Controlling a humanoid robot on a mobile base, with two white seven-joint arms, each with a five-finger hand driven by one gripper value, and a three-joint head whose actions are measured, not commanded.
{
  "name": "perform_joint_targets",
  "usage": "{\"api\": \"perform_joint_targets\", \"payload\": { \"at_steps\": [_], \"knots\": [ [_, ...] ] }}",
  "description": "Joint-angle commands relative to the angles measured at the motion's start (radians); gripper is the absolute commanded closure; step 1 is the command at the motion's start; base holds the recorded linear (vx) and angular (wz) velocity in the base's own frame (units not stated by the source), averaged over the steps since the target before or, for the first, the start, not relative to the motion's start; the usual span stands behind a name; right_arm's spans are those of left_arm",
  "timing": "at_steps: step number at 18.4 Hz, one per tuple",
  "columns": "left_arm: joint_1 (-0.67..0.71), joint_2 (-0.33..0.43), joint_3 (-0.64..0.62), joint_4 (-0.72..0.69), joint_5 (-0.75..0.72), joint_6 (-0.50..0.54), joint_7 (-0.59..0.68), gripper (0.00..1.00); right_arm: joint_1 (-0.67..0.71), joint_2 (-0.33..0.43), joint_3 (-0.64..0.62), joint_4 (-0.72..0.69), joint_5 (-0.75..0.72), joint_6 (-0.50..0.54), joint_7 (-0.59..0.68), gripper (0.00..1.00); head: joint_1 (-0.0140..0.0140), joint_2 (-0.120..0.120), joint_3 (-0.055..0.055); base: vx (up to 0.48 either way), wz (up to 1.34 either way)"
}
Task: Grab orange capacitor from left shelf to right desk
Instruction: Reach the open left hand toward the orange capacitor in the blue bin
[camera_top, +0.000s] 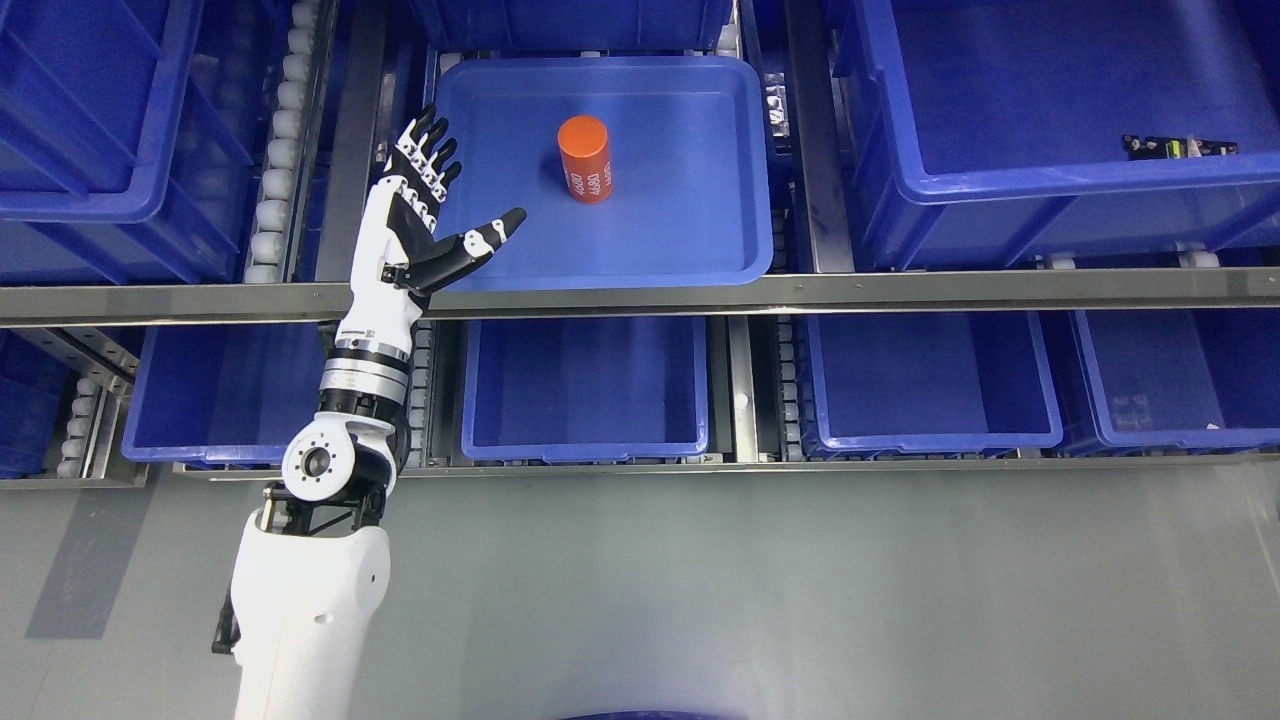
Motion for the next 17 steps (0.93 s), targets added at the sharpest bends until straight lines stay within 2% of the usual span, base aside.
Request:
{"api": "perform_joint_targets", "payload": {
  "at_steps": [1, 12, 15, 17],
  "knots": [
    [-0.007, 0.017, -0.001, 0.001, 0.0, 0.0, 0.0, 0.0, 0.02, -0.017, -0.017, -0.017, 0.003, -0.001, -0.001, 0.0, 0.0, 0.0, 0.0, 0.0, 0.0],
    [-0.054, 0.017, -0.005, 0.072, -0.002, 0.0, -0.005, 0.0, 0.02, -0.017, -0.017, -0.017, 0.003, -0.001, -0.001, 0.0, 0.0, 0.0, 0.0, 0.0, 0.0],
    [-0.1, 0.017, -0.01, 0.133, -0.003, 0.006, -0.07, 0.0, 0.02, -0.017, -0.017, -0.017, 0.003, -0.001, -0.001, 0.0, 0.0, 0.0, 0.0, 0.0, 0.0],
    [-0.146, 0.017, -0.022, 0.197, -0.023, 0.009, -0.159, 0.0, 0.02, -0.017, -0.017, -0.017, 0.003, -0.001, -0.001, 0.0, 0.0, 0.0, 0.0, 0.0, 0.0]
  ]
}}
